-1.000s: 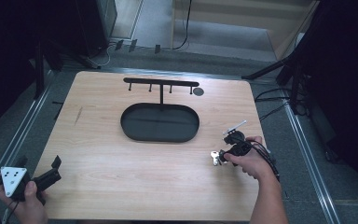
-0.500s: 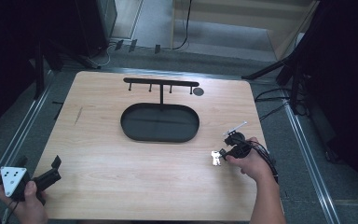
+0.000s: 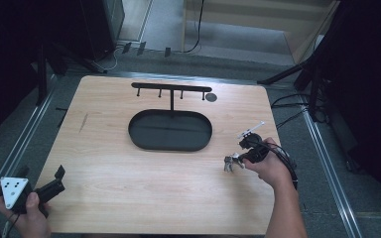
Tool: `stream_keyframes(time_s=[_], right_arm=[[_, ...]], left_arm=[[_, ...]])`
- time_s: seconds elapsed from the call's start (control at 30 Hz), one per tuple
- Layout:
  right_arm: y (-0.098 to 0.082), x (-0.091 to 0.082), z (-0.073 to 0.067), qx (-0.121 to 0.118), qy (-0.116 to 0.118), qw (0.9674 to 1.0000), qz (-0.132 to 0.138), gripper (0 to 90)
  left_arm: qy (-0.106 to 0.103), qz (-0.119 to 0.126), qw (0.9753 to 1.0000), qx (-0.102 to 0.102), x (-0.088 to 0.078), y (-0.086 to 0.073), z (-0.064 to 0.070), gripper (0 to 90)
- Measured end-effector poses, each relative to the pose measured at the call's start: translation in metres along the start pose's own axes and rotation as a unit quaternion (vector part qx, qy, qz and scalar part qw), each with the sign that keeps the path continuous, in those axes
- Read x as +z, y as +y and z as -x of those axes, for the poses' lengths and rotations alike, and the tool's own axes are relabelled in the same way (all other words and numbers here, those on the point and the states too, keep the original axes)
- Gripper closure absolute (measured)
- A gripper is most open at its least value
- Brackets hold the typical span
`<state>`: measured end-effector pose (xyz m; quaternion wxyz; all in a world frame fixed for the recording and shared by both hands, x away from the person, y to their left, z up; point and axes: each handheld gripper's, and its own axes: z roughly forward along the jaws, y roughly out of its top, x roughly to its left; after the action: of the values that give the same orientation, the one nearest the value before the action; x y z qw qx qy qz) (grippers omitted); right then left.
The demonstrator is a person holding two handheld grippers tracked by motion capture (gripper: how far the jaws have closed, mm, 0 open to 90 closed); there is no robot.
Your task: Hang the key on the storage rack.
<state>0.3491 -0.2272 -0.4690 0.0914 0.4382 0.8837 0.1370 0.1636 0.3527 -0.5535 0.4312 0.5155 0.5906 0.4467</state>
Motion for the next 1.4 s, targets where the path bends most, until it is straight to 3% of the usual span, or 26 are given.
stream_keyframes(time_s=[0.67, 1.4], right_arm=[[0.046, -0.034, -0.02, -0.005, -0.017, 0.9986, 0.05, 85.2], [0.099, -0.077, -0.041, -0.019, -0.032, 0.9944, 0.099, 85.1]], left_arm=[[0.0, 0.0, 1.0, -0.002, 0.0, 0.0, 0.0, 0.0], [-0.001, 0.001, 1.0, -0.006, 0.0, 0.0, -0.001, 0.0]])
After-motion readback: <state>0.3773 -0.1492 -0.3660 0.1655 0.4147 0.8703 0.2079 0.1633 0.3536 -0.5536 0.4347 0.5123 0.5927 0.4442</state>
